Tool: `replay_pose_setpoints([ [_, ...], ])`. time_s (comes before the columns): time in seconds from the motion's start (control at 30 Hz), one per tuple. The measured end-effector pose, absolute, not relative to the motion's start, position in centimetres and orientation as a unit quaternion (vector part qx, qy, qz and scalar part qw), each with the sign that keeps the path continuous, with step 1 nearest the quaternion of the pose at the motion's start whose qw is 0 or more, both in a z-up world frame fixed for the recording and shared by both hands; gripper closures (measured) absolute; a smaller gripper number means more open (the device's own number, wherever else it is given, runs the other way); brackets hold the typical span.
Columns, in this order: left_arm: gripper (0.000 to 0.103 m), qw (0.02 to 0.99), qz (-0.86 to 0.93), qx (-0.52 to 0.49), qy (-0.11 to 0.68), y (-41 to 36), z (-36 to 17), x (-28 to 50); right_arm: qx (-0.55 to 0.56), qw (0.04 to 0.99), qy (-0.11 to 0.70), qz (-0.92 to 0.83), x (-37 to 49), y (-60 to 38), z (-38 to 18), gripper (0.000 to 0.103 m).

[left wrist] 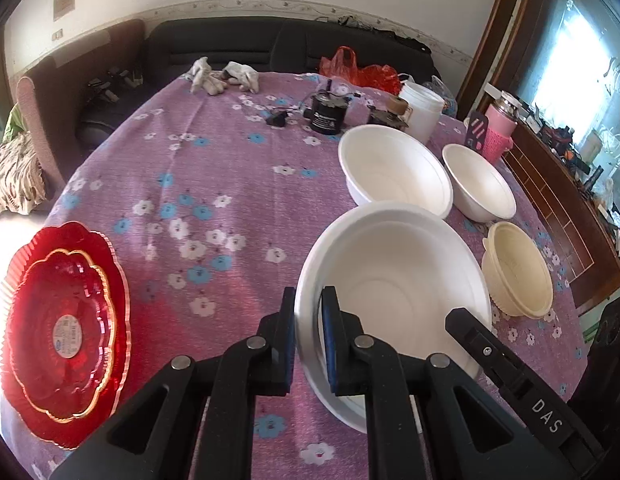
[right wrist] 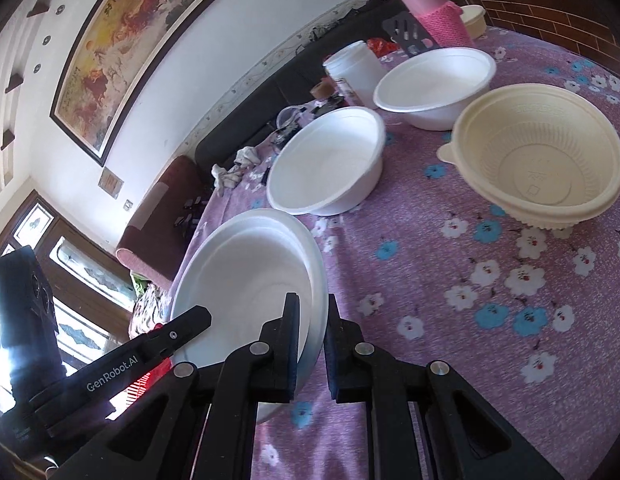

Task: Organize plates and bowls
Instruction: 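Lift the white bowl and carry it toward the stacked red plates, then lower the white bowl onto the stacked red plates and open the right gripper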

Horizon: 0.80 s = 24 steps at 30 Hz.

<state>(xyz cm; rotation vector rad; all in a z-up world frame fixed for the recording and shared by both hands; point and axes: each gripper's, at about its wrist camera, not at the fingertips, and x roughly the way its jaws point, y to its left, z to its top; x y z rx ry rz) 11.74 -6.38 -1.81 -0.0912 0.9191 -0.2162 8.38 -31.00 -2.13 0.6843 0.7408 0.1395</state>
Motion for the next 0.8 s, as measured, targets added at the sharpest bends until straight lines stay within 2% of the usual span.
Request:
replay_pose_setpoints([
  [0.37,0.091,0.906,-0.021,-0.086,0.414,5.4,1.0,8.8,0.28,0.88,0.356,0.144,9.4,-20.0,1.1,0.091],
  [0.8,0.09,0.901,0.057,-0.116,0.415,15.1,0.3,7.4,0.239,0.87,0.377,0.21,11.1,-9.0,0.6,0.091],
])
